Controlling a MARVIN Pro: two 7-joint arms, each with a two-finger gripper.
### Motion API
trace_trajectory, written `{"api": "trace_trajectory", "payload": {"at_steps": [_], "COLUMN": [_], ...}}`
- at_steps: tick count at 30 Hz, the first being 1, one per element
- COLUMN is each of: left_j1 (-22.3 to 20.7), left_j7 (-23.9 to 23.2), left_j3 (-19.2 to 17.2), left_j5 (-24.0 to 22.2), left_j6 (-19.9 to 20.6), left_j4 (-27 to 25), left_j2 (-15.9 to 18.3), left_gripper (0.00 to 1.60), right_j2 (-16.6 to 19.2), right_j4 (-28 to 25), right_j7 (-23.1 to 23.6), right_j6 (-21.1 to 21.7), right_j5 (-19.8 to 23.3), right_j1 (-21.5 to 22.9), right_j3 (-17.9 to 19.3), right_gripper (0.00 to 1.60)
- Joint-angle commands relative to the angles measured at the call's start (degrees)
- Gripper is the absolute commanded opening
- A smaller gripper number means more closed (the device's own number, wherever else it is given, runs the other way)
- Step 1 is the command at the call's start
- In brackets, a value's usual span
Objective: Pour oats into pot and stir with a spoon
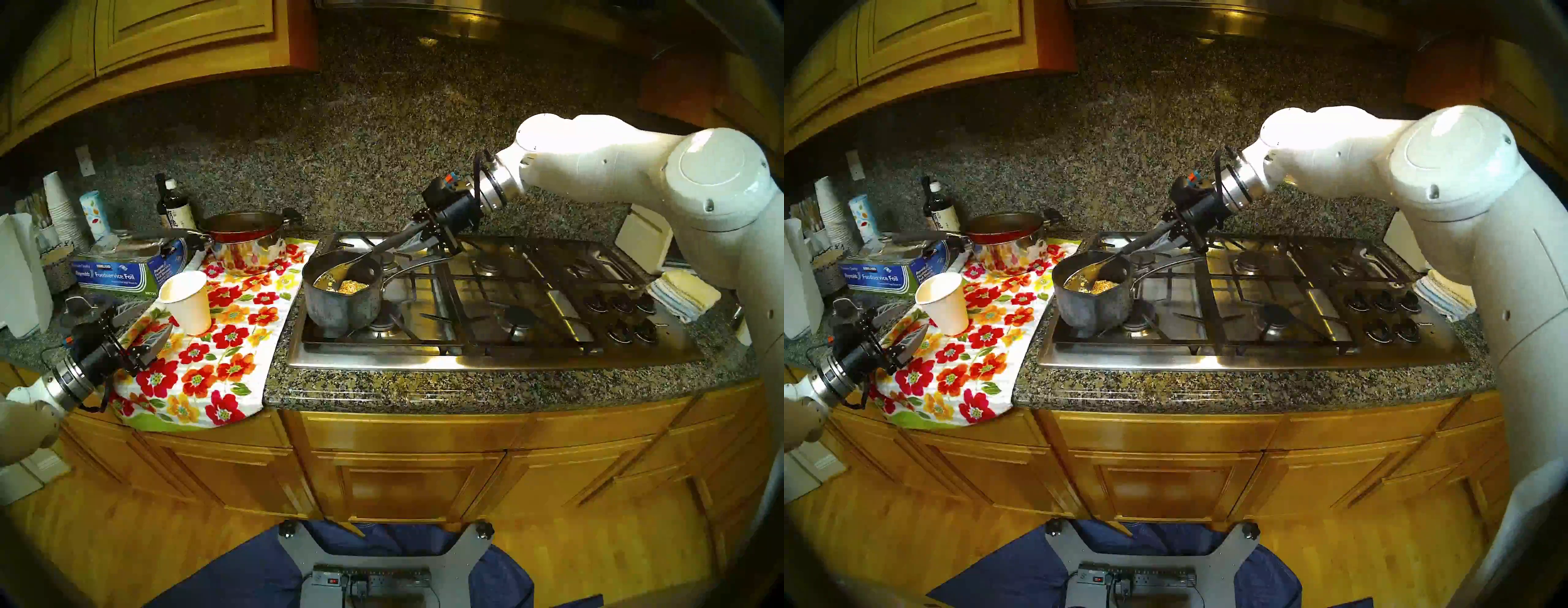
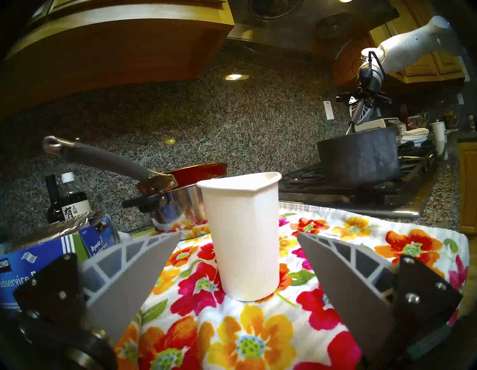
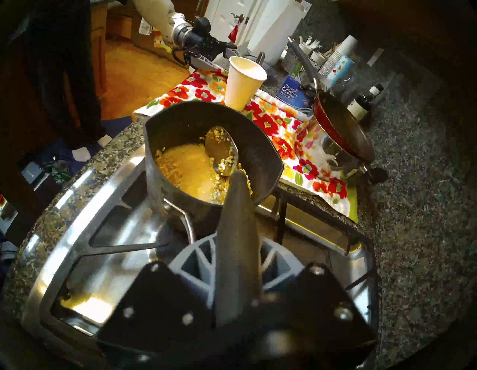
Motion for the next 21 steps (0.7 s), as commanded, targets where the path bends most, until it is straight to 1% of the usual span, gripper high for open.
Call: {"api": "trace_trajectory", "payload": {"at_steps": [1, 2, 4, 6, 9, 10, 12, 21], "left_j1": [-0.5, -0.54, -0.51, -0.52, -0.49, -0.47, -0.49, -0.5], "left_j7": [-5.22, -5.75, -5.97, -5.75, -5.91, -5.22, -5.79, -5.33], "left_j3": [-1.6, -1.59, -1.65, -1.61, -1.66, -1.63, -1.65, -1.59], "left_j5": [0.13, -0.09, -0.16, -0.08, -0.13, 0.14, -0.08, 0.14], "left_j6": [-0.14, -0.14, -0.14, -0.14, -0.14, -0.14, -0.14, -0.14], "left_j4": [-0.17, -0.07, -0.03, -0.07, -0.05, -0.17, -0.07, -0.15], "left_j2": [0.83, 0.83, 0.83, 0.83, 0.83, 0.83, 0.83, 0.83], "left_gripper": [1.6, 1.6, 1.6, 1.6, 1.6, 1.6, 1.6, 1.6], "right_j2": [-3.42, -3.73, -3.56, -4.01, -4.1, -4.21, -4.23, -4.36], "right_j4": [5.19, 5.59, 6.02, 6.46, 6.64, 6.69, 6.65, 6.82], "right_j7": [1.51, 1.48, 1.34, 0.77, -0.18, -0.53, -1.47, -5.85], "right_j6": [-3.83, -4.82, -5.2, -6.91, -8.42, -8.99, -10.13, -13.17], "right_j5": [-3.39, -4.66, -4.77, -7.0, -8.35, -9.09, -10.28, -13.32], "right_j1": [2.36, 2.62, 2.66, 3.19, 3.44, 3.66, 3.95, 5.64], "right_j3": [-1.06, -1.78, -1.59, -2.93, -3.74, -4.26, -5.01, -7.07], "right_gripper": [0.0, 0.0, 0.0, 0.0, 0.0, 0.0, 0.0, 0.0]}}
